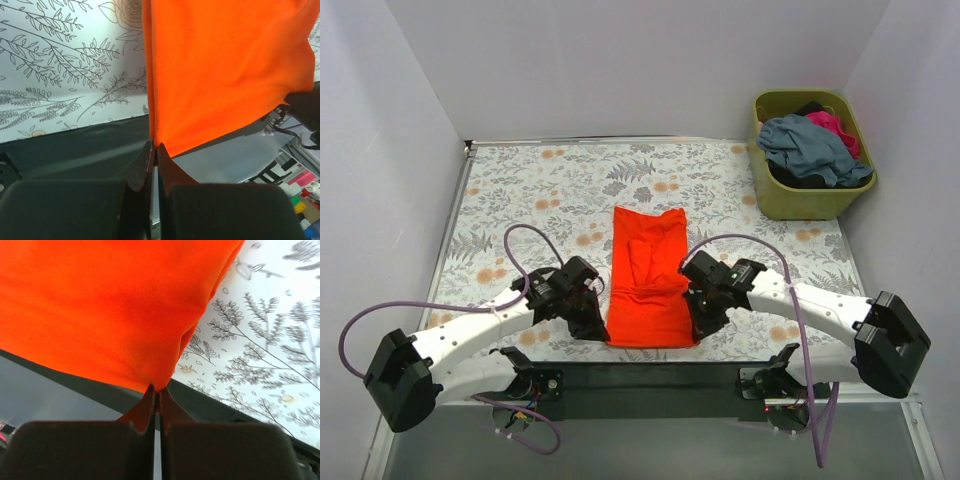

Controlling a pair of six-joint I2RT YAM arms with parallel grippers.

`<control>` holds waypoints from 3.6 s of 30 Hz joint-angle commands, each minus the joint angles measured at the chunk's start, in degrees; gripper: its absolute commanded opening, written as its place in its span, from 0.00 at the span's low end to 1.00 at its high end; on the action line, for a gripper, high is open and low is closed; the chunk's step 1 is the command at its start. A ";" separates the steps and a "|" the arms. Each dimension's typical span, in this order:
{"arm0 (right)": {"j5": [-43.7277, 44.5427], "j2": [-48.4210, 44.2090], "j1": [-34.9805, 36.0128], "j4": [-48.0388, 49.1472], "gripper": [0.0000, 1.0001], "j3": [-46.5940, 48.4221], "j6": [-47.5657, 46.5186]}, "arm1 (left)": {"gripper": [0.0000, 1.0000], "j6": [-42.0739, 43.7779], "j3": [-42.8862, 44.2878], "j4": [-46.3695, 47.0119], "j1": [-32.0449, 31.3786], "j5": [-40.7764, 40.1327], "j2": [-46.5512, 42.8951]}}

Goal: Fold and stack the t-shirts
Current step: Fold the tshirt

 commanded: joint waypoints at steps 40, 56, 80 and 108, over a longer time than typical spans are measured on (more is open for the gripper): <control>10.88 33.18 -25.04 -13.04 0.01 59.82 -27.82 | 0.00 15.45 40.22 5.99 19.16 -18.57 36.56; 7.74 39.95 -26.19 1.46 0.01 54.03 -31.34 | 0.00 16.15 37.40 14.43 20.93 -18.31 43.33; -3.79 20.30 -16.09 8.67 0.01 9.66 -17.99 | 0.00 10.81 11.05 8.29 14.25 -9.34 27.10; -2.03 17.98 -17.66 -4.33 0.01 31.17 -20.53 | 0.00 7.71 19.12 5.38 12.67 -16.37 14.16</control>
